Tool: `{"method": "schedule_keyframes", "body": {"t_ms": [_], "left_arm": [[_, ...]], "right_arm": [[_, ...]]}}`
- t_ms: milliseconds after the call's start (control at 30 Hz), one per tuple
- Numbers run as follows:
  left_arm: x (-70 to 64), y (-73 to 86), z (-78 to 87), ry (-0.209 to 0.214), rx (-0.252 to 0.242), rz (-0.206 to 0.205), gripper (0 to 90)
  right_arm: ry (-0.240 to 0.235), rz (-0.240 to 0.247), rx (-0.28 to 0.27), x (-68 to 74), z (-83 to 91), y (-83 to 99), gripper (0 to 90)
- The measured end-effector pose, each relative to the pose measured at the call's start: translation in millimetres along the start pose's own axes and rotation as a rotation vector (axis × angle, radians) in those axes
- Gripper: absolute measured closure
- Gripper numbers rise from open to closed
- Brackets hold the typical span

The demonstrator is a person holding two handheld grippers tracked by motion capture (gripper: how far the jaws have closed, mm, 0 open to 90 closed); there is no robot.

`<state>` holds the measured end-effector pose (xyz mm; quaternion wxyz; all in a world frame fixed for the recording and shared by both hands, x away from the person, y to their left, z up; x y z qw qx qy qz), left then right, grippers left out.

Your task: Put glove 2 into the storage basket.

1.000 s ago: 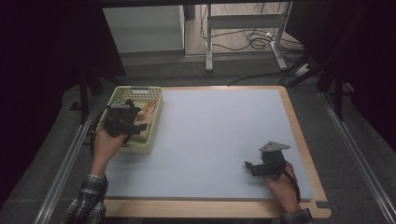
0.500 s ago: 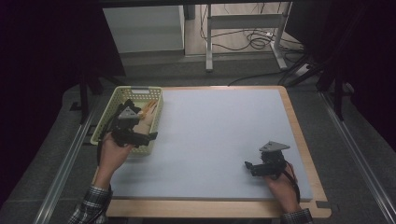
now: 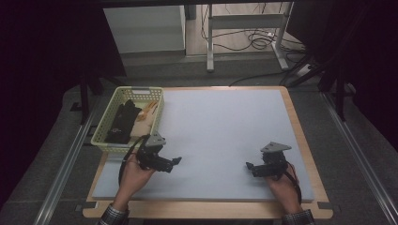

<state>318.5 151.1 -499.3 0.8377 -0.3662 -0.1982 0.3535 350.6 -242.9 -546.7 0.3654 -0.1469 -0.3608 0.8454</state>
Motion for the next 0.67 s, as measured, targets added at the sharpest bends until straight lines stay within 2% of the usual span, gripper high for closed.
{"method": "schedule_keyframes", "body": {"t_ms": [133,333,400,433,667], "left_arm": [[-11.2,14.2,-19.2,0.023,0.031,-0.002,2.7],[-17.2,37.9,-43.9,0.002,0.131,-0.02,2.2],[-15.3,42.0,-45.8,0.024,0.117,0.02,1.0],[-14.0,44.1,-46.1,0.031,0.099,0.024,0.3],[-14.8,44.9,-46.1,0.027,0.094,0.02,0.2]], "right_arm": [[0.001,0.001,-0.001,0.1,0.0,0.0,8.8],[0.0,-0.001,0.0,0.0,0.0,-0.1,8.8],[0.0,-0.001,0.0,0.0,0.0,-0.1,8.8],[0.0,0.0,0.0,0.0,0.0,-0.1,8.8],[0.0,0.001,0.0,0.0,-0.1,0.3,8.8]]}}
Point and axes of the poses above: each handheld gripper's, and its own axes: z roughly backward along the jaws, y roughly out of its underside, x roughly to its left, the point moved 2 cm from there along -z, roughly forward along the jaws, and after that the axes turned 6 degrees about -y, right-handed, at the moved point
